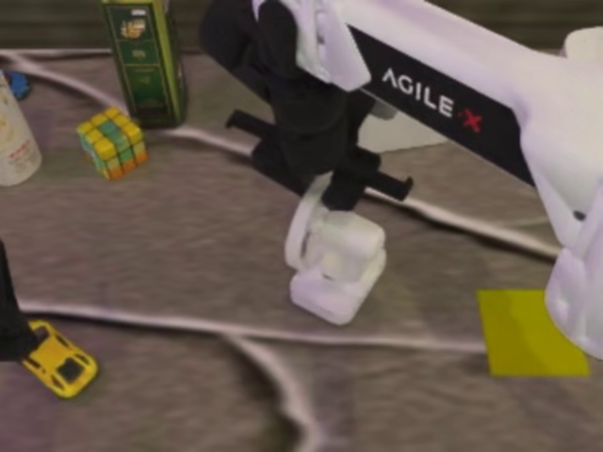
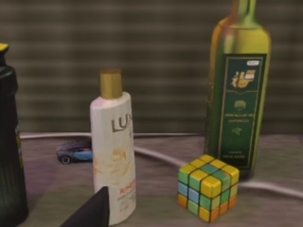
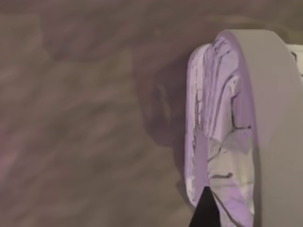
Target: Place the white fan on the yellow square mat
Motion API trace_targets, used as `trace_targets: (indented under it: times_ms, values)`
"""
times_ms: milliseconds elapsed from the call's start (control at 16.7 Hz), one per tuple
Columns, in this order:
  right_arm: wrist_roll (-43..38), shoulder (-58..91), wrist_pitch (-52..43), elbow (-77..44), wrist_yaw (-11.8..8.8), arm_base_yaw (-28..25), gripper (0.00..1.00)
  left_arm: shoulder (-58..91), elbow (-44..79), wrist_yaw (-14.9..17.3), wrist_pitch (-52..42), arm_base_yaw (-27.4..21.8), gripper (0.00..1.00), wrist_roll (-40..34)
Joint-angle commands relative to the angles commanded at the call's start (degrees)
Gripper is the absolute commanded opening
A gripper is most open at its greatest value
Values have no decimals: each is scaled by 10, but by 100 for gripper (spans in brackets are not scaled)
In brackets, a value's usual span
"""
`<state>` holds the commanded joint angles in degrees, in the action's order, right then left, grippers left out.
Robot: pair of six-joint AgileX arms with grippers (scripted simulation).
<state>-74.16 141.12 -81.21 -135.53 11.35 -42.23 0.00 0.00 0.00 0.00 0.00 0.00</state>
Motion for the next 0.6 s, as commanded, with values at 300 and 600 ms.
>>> trace_targets:
  times_ms: [300,600]
  values:
    - [-1,-5,0,-1,0,-2,0,0,0,0,0,0,100,0]
    - [-3,23,-51,-69,3,-5,0,0,0,0,0,0,100,0]
